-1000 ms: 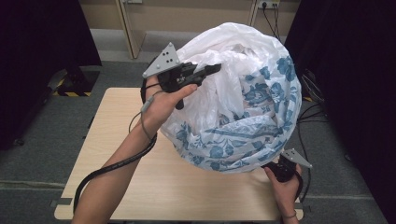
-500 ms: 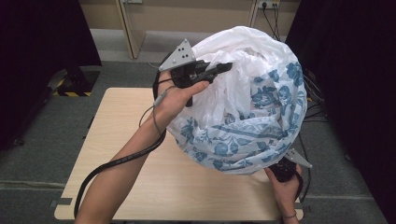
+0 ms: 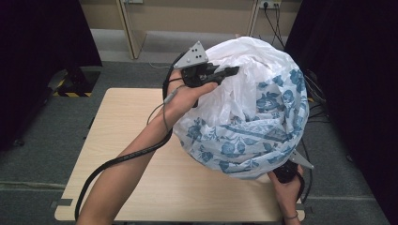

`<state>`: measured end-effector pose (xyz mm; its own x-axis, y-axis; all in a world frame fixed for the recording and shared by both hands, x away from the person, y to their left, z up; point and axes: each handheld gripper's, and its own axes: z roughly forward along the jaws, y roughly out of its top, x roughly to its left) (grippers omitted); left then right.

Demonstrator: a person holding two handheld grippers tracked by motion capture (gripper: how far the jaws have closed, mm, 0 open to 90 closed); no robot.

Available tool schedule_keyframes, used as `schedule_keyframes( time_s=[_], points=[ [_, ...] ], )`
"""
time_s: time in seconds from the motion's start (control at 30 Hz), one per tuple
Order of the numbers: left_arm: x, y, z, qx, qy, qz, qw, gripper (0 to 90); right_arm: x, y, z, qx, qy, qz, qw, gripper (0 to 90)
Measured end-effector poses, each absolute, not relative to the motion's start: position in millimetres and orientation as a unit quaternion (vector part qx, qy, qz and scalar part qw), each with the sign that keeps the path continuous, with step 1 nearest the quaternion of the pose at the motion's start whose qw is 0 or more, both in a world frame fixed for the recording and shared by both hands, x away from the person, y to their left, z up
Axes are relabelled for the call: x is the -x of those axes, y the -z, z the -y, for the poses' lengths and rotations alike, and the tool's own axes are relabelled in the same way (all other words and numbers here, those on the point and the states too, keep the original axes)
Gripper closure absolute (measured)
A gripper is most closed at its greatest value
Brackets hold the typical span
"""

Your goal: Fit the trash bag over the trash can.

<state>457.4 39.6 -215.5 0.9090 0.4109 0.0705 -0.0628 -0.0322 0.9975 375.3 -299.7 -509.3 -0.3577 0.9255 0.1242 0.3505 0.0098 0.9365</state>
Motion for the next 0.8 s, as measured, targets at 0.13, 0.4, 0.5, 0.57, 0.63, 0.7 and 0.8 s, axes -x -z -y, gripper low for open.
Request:
schedule_keyframes(
  time_s=[0.13, 0.4, 0.5, 0.57, 0.63, 0.7, 0.8],
  points=[
    [-460, 217, -37, -0.707, -0.169, -0.127, 0.675, 89.4, -375, 509, 300, -0.490, -0.505, -0.651, 0.285, 27.8],
    [-467, 225, -30, -0.740, -0.159, -0.139, 0.639, 89.3, -375, 509, 299, -0.489, -0.505, -0.651, 0.286, 27.8],
    [-469, 229, -29, -0.754, -0.155, -0.150, 0.620, 89.2, -375, 509, 299, -0.489, -0.505, -0.651, 0.286, 27.8],
    [-470, 230, -28, -0.757, -0.154, -0.150, 0.617, 89.2, -375, 509, 299, -0.489, -0.505, -0.651, 0.286, 27.8],
    [-472, 232, -28, -0.760, -0.155, -0.157, 0.611, 89.2, -375, 509, 299, -0.490, -0.506, -0.651, 0.285, 27.9],
    [-473, 233, -27, -0.762, -0.151, -0.154, 0.611, 89.1, -375, 509, 299, -0.490, -0.506, -0.651, 0.285, 27.8],
    [-474, 235, -25, -0.769, -0.148, -0.154, 0.603, 89.0, -375, 509, 299, -0.488, -0.505, -0.651, 0.286, 27.8]
  ],
)
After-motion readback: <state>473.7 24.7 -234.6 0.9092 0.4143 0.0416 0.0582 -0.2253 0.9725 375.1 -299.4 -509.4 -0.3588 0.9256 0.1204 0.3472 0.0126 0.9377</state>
